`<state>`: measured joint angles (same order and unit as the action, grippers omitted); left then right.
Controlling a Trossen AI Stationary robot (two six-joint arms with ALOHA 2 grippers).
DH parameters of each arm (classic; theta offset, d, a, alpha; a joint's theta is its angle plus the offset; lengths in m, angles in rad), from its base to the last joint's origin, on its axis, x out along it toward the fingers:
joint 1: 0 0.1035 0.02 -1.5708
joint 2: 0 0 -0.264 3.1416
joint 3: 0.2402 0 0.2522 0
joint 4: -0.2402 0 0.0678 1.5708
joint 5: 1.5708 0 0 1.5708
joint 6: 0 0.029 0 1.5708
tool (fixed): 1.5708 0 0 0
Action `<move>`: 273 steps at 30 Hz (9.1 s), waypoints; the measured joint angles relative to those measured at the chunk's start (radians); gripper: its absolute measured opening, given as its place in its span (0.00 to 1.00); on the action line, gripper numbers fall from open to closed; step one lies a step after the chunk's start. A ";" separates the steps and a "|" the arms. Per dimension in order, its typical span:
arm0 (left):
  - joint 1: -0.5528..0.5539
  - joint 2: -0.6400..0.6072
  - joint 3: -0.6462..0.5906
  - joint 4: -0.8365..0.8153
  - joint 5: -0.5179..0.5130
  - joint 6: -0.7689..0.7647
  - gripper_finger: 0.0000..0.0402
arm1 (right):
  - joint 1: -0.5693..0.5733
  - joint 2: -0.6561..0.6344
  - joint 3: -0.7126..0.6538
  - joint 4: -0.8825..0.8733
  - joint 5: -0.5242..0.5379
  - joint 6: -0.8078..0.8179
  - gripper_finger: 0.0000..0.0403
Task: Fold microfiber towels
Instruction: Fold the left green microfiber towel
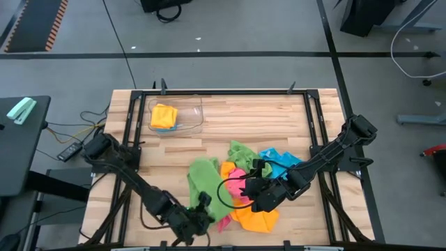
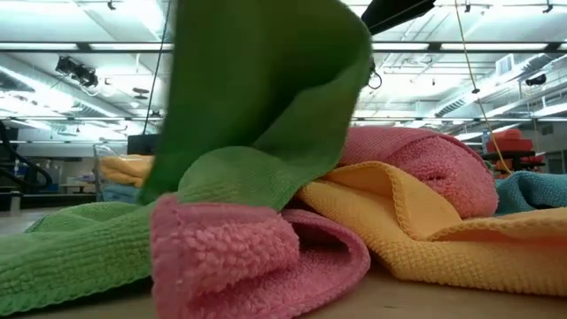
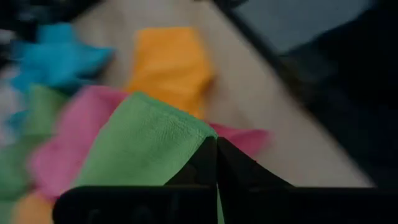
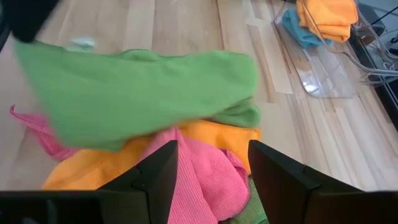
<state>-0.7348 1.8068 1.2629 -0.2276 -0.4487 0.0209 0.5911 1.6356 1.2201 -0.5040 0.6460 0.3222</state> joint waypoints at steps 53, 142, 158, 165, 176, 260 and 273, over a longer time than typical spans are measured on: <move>-0.057 0.202 0.003 -0.188 0.173 -0.225 0.11 | 0.000 0.000 0.000 0.005 0.000 0.013 0.51; 0.235 -0.396 0.068 -0.457 -0.191 -0.296 0.02 | 0.021 0.327 -0.032 0.722 0.407 -0.433 0.31; 0.236 -0.457 0.123 -0.455 -0.075 -0.101 0.03 | 0.083 0.171 0.118 0.444 0.249 -0.491 0.03; 0.225 -0.480 0.228 -0.501 0.075 0.076 0.03 | -0.043 0.009 0.307 0.120 -0.297 -0.314 0.02; 0.254 -0.487 0.262 -0.588 0.073 0.073 0.02 | -0.146 -0.159 0.394 -0.101 -0.574 -0.210 0.02; 1.208 -0.067 0.168 -0.481 0.619 0.743 0.04 | -0.915 -0.010 0.180 -0.336 -0.718 -0.719 0.03; 1.091 0.021 0.168 -0.560 0.619 0.687 0.05 | -0.749 -0.011 -0.067 -0.124 -0.731 -0.531 0.03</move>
<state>0.3561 1.8282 1.4307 -0.7872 0.1707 0.7081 -0.1579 1.6249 1.1529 -0.6281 -0.0845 -0.2090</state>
